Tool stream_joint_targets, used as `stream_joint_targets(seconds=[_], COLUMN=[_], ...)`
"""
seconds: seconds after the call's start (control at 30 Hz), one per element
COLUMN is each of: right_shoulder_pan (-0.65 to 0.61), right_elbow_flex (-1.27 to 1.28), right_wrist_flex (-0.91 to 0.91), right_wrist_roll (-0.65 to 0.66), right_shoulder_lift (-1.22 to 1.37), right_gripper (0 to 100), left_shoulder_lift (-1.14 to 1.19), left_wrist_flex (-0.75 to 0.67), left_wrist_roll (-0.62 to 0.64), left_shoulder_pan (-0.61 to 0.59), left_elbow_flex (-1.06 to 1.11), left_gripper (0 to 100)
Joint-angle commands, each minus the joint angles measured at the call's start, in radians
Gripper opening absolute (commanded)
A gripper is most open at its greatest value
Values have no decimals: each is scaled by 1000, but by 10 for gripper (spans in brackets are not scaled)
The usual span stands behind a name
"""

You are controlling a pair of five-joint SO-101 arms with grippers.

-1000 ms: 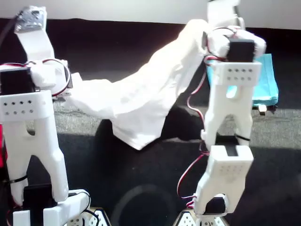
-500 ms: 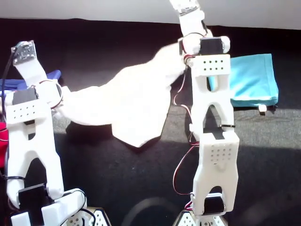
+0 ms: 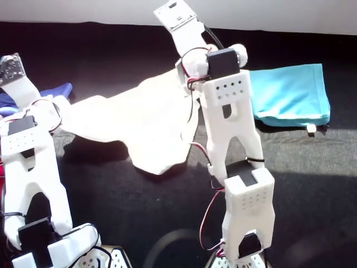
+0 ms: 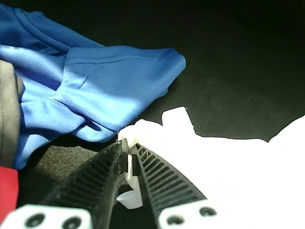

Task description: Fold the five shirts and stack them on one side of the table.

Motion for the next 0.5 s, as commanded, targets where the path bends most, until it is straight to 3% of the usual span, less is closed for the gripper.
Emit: stream_joint_targets(seconds=[0.0, 0.23, 0.47], right_shoulder_pan=[-62, -239, -348], right_elbow_flex=[54, 515, 1017], right_wrist_flex=[13, 1, -239], right_wrist_roll=[-23, -35, -38], right_shoulder_lift=[-77, -225, -398], right_gripper=[166, 166, 166], left_shoulder_lift=[-10, -10, -10], left_wrist_flex=[-89, -164, -164], left_wrist_roll=[0, -2, -2], left_shoulder_pan=[-42, -62, -61], left_elbow_flex=[-10, -10, -5], left_gripper=[11, 13, 13])
